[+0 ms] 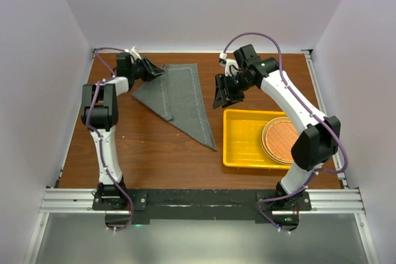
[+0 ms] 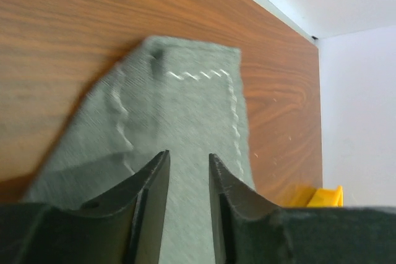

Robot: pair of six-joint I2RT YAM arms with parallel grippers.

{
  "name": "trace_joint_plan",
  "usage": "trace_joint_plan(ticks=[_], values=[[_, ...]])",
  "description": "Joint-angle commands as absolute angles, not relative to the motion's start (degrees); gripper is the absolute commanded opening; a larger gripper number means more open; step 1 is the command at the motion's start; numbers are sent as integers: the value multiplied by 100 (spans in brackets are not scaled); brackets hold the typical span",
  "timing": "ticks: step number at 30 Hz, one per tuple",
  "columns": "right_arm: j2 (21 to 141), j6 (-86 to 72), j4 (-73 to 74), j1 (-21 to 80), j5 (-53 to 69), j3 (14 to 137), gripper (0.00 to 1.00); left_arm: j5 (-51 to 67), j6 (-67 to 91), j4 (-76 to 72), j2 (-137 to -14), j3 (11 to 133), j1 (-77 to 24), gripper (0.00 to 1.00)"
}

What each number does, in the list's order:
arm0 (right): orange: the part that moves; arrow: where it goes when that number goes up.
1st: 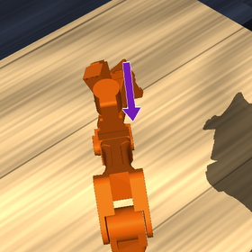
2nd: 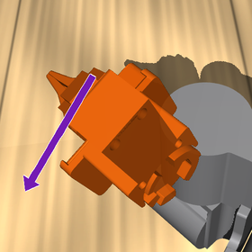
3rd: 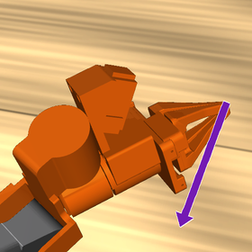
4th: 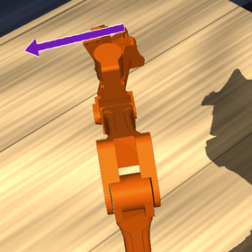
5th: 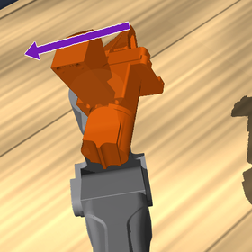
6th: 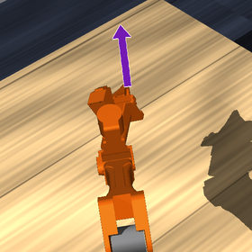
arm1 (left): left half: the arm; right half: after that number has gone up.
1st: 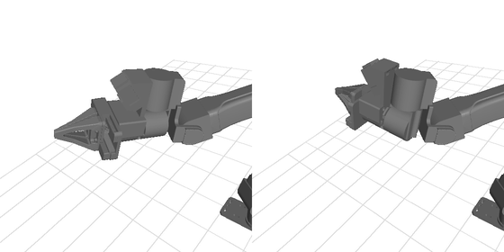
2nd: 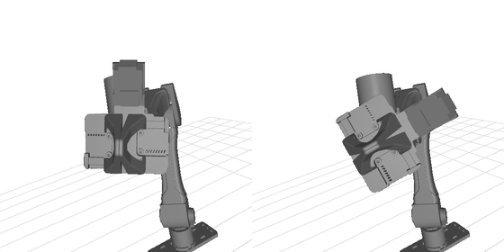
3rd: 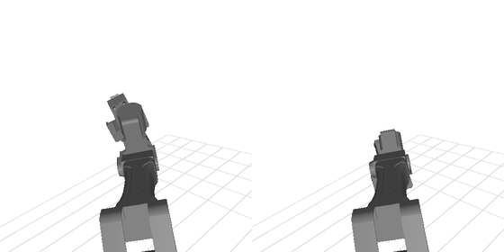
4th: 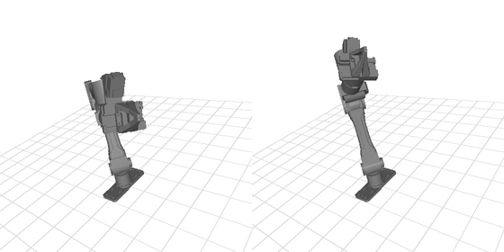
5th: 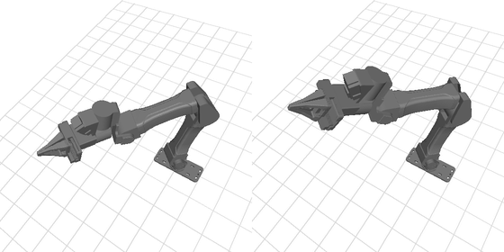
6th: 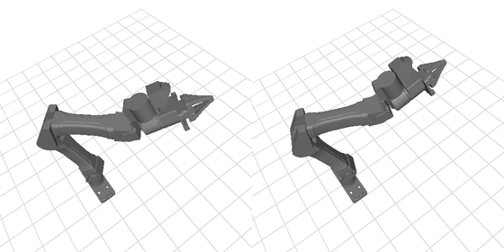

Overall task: Fold the napkin, place the utensils inside, and roll it up
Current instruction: Fold the napkin

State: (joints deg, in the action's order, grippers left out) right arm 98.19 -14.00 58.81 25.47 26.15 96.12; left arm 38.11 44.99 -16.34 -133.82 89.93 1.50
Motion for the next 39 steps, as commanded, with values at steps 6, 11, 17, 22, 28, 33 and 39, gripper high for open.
trace_joint_plan(ticks=[6,11,17,22,28,33,39], values=[[9641,-1477,5379,2944,2856,9422,52,3726,3280,-949,-10690,6831,246,14],[9791,-1520,5274,3050,2909,9474,52,3797,3059,-756,-10494,5986,395,10],[9896,-1468,5379,3050,2839,9642,51,3762,2900,-659,-10661,5722,562,9],[9949,-1433,5370,3050,2804,9519,52,3849,2953,-860,-10942,5660,589,9],[10580,-1292,5318,3269,2558,9702,52,3832,2971,-722,-11119,5950,598,14],[11047,-1344,5125,3559,2172,9712,51,3560,3084,-211,-10286,6118,571,36],[11399,-1538,4632,3586,1723,9177,44,3156,3366,552,-8905,5530,229,39]])
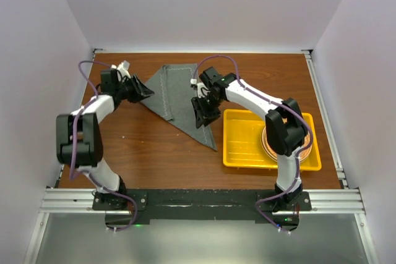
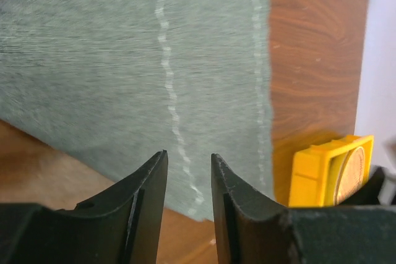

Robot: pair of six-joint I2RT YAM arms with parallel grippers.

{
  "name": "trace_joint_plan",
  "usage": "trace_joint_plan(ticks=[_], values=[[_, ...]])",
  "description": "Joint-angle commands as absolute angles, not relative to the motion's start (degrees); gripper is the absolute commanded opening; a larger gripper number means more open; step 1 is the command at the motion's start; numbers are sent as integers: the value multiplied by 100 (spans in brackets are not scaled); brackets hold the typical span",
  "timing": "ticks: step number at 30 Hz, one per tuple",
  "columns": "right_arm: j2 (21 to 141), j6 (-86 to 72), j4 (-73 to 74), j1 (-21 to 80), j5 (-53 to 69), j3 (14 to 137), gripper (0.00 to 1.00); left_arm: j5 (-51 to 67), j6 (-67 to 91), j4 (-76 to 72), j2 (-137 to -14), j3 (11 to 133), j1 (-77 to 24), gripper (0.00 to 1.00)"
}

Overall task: Fold the napkin, place the utensils inside, and roll it up
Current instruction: Fold the napkin

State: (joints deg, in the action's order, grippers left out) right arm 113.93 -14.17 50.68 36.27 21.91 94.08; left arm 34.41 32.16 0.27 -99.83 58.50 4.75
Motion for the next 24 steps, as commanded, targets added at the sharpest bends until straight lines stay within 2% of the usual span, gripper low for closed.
trace_joint_plan(ticks=[1,5,11,17,19,22,24], values=[[11434,-1590,4510,3595,1636,9106,43,3120,3384,606,-8695,5398,124,39],[11514,-1731,4132,3682,1538,8641,38,2980,3437,1044,-7457,4756,-175,39],[11698,-2126,3472,4209,1784,7964,35,2540,3270,1898,-6243,4351,-589,41],[11567,-2969,2655,4895,2591,7489,35,2146,2700,2785,-5565,4430,-808,45],[11183,-3243,2628,4922,2655,7427,35,2040,2550,3014,-5441,4395,-975,45],[10462,-3033,3179,4817,2137,7689,41,1916,2461,3094,-5213,4193,-1396,45],[10153,-2762,3845,4677,1882,8092,50,1601,2443,3041,-5054,4000,-1956,45]])
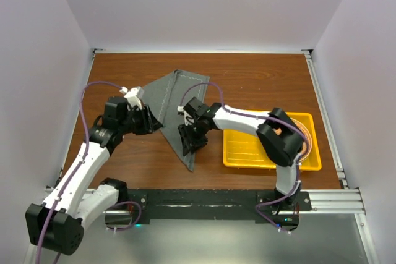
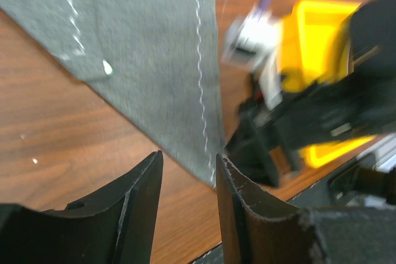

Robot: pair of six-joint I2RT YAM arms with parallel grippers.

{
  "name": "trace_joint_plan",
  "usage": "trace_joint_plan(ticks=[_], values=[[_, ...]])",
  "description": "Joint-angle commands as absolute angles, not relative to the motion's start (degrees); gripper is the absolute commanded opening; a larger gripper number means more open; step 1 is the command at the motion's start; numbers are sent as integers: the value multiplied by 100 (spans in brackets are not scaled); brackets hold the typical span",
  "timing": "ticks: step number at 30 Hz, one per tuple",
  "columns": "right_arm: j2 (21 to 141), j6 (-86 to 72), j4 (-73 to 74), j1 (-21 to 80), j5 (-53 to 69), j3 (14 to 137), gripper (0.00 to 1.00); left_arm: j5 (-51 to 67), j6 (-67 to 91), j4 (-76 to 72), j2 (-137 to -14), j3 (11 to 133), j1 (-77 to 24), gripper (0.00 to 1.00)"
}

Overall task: Fold the napkin, place the utensils inside, and roll it up
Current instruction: Fold the napkin

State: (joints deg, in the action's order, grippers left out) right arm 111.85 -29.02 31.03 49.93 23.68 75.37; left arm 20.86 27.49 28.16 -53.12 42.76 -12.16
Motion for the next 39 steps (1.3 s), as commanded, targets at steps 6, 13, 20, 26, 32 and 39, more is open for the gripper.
trace_joint_plan(ticks=[6,13,20,26,32,39], values=[[8589,-2514,4358,3378,2083,8016,59,310,2697,3400,-5553,4280,-4064,49],[7586,-2136,4939,2848,2039,7727,68,-1192,3041,3515,-6581,4403,-6291,59],[6944,-2399,4852,2786,2171,7128,69,-1406,2760,3348,-7979,5132,-7048,58],[6601,-2400,4939,2777,2118,6900,70,-1476,2812,3190,-8621,5335,-7128,53],[6522,-2277,5062,2734,2057,6935,70,-1793,2962,3349,-8973,5502,-7137,53],[6574,-2232,5054,2716,2083,6926,70,-1872,3120,3410,-9114,5344,-7154,52]])
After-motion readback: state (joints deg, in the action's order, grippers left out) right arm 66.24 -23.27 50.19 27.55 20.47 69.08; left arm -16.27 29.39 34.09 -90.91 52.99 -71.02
